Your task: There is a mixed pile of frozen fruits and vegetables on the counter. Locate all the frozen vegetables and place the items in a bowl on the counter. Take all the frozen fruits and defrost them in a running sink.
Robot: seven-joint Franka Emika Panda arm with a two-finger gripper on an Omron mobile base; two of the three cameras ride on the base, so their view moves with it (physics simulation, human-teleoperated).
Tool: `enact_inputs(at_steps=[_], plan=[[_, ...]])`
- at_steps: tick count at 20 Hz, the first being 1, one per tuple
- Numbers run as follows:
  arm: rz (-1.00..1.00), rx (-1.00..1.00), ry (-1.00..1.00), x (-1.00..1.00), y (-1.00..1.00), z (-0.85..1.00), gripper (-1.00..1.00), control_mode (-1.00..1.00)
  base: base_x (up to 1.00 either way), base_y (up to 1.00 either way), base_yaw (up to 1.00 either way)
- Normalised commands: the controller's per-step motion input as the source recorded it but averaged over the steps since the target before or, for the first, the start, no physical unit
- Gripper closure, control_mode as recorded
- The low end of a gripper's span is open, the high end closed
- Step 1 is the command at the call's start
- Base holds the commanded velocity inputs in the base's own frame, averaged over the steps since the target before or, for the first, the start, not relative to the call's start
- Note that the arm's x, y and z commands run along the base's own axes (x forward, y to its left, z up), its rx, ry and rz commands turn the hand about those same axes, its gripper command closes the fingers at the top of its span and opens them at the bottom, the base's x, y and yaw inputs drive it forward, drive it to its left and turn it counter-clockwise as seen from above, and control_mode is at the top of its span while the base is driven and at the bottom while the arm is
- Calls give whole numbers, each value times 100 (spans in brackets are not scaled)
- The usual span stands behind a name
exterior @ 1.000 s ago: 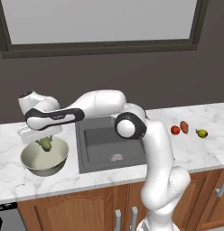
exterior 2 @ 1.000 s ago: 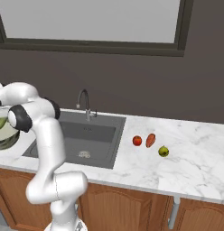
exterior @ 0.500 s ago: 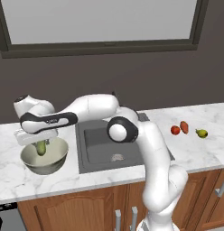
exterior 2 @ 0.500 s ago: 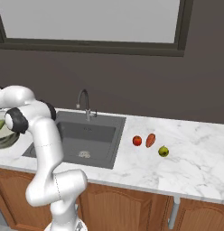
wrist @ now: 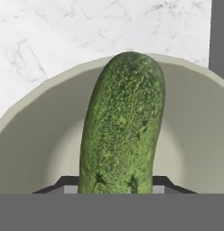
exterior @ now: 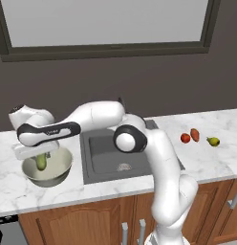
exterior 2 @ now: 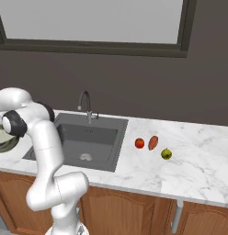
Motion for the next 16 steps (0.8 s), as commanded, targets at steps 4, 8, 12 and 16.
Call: enact_inputs(at_steps=[4,8,12,16], plan=[[-2,0,-7,-30,0,-8,-100,-100,0,0,0],[-2,0,-4,-8,-4,-1,-100,-100,0,0,0],[0,3,0,-2,-18,6,-100,-100,0,0,0],[-4,8,6,-17,-17,53,-100,-100,0,0,0]])
